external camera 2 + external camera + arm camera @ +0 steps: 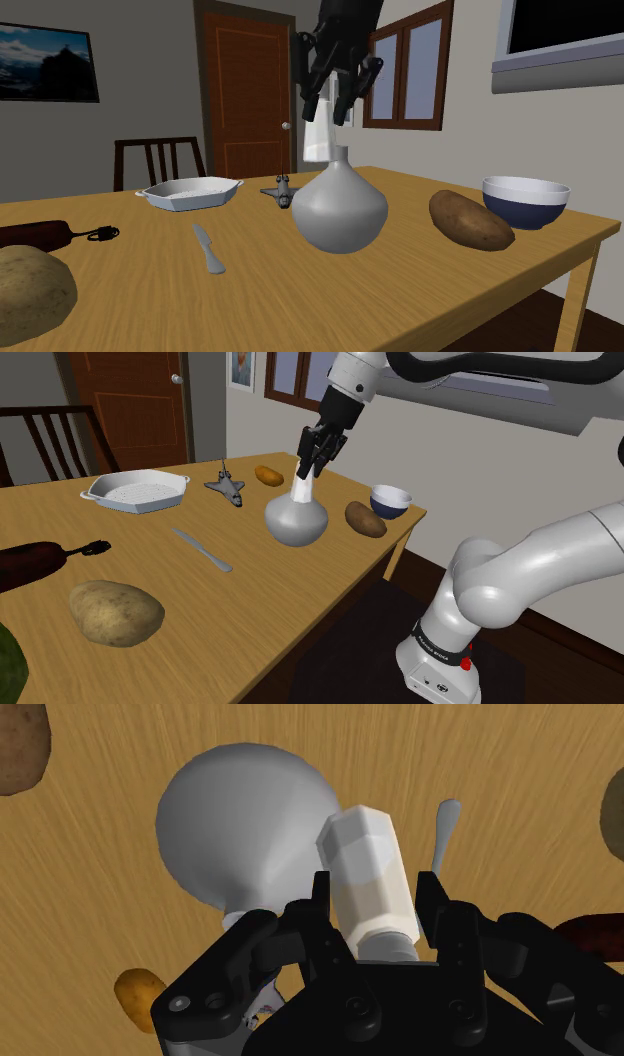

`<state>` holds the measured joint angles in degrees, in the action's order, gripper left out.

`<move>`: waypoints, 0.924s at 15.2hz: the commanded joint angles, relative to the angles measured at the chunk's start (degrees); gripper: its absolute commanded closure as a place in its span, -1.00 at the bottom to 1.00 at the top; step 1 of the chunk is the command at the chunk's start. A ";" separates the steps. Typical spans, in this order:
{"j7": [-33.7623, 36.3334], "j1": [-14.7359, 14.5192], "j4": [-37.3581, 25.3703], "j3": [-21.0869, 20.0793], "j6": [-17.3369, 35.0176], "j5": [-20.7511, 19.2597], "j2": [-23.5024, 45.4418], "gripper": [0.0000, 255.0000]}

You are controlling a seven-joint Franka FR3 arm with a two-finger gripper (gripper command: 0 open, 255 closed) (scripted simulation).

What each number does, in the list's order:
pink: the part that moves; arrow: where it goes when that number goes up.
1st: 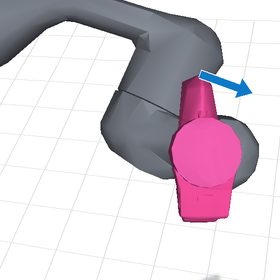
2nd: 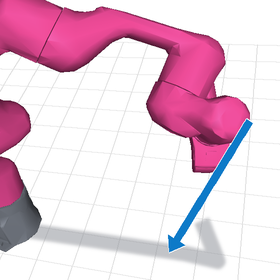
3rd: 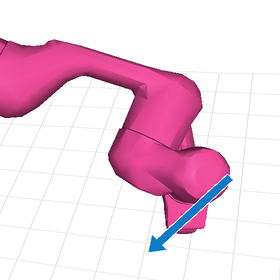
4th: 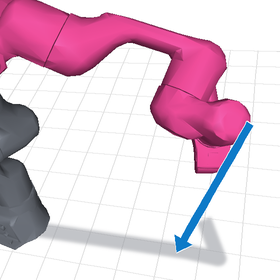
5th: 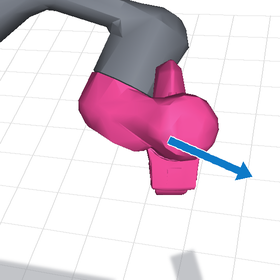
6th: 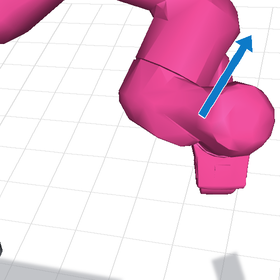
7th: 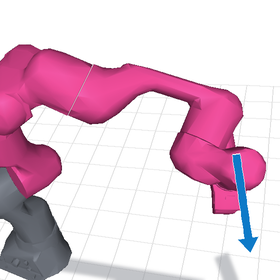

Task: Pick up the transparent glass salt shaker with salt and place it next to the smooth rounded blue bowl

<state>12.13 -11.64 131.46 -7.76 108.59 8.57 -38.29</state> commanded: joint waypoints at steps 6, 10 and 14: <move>-9.70 2.76 -1.62 8.51 -0.45 -2.76 2.18 1.00; -15.18 4.17 -3.94 13.24 -0.50 -3.99 4.98 1.00; -20.67 5.35 -7.30 17.88 -0.65 -4.69 8.69 1.00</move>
<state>-6.90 -6.67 124.68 8.83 107.99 4.11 -30.20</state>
